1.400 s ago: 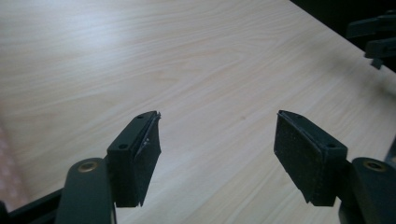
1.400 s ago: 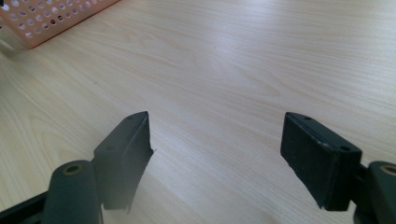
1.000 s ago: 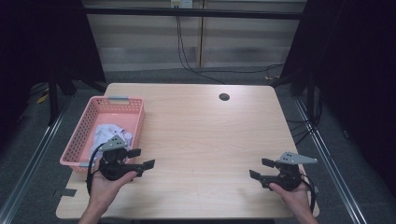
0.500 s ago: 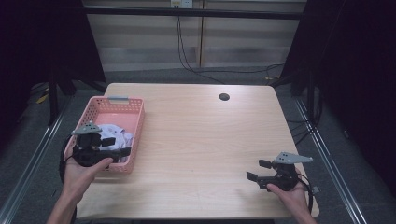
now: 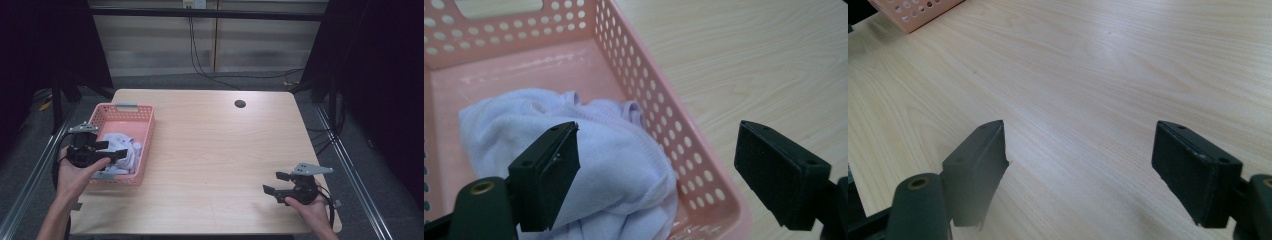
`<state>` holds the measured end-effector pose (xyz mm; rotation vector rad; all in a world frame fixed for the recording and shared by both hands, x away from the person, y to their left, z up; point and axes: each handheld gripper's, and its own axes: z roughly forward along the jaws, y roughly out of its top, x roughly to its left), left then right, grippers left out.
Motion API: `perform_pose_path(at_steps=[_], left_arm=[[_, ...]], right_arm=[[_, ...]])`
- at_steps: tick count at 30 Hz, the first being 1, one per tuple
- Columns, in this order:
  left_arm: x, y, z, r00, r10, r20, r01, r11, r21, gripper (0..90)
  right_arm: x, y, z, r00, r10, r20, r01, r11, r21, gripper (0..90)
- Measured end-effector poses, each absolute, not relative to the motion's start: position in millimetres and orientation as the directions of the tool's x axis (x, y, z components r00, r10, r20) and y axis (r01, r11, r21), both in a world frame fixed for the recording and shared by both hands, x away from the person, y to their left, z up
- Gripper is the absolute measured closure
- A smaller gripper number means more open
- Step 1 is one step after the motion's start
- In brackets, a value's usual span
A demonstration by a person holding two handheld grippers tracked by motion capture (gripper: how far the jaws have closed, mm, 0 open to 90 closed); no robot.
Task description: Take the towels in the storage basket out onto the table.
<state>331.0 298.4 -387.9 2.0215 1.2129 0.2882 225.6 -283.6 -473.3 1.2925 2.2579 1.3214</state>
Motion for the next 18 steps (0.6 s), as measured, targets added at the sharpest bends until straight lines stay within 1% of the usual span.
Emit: perform_pose_path(at_steps=[5,10,11,12,14,17,18], left_arm=[[346,308,-400,0.489,0.857,-0.163,0.713,-0.285,0.641,17.3],[360,313,-411,0.461,0.869,-0.181,0.753,-0.275,0.598,17.0],[362,314,-413,0.472,0.865,-0.172,0.753,-0.294,0.589,17.0],[364,313,-415,0.461,0.871,-0.171,0.761,-0.289,0.581,16.9],[368,311,-420,0.463,0.869,-0.177,0.767,-0.291,0.572,16.6],[375,311,-425,0.475,0.860,-0.188,0.785,-0.317,0.533,15.3],[376,310,-425,0.490,0.850,-0.193,0.781,-0.330,0.530,15.2]], right_arm=[[226,-283,-473,-0.590,0.775,0.227,0.577,0.208,0.790,21.3],[226,-283,-473,-0.589,0.778,0.219,0.567,0.204,0.798,20.6],[227,-283,-473,-0.590,0.777,0.219,0.566,0.205,0.798,20.5],[227,-282,-473,-0.588,0.778,0.222,0.573,0.206,0.793,20.4],[227,-282,-474,-0.590,0.776,0.222,0.576,0.213,0.789,19.6],[228,-281,-475,-0.587,0.779,0.221,0.586,0.220,0.780,19.3],[228,-281,-475,-0.588,0.778,0.222,0.586,0.219,0.780,19.3]])
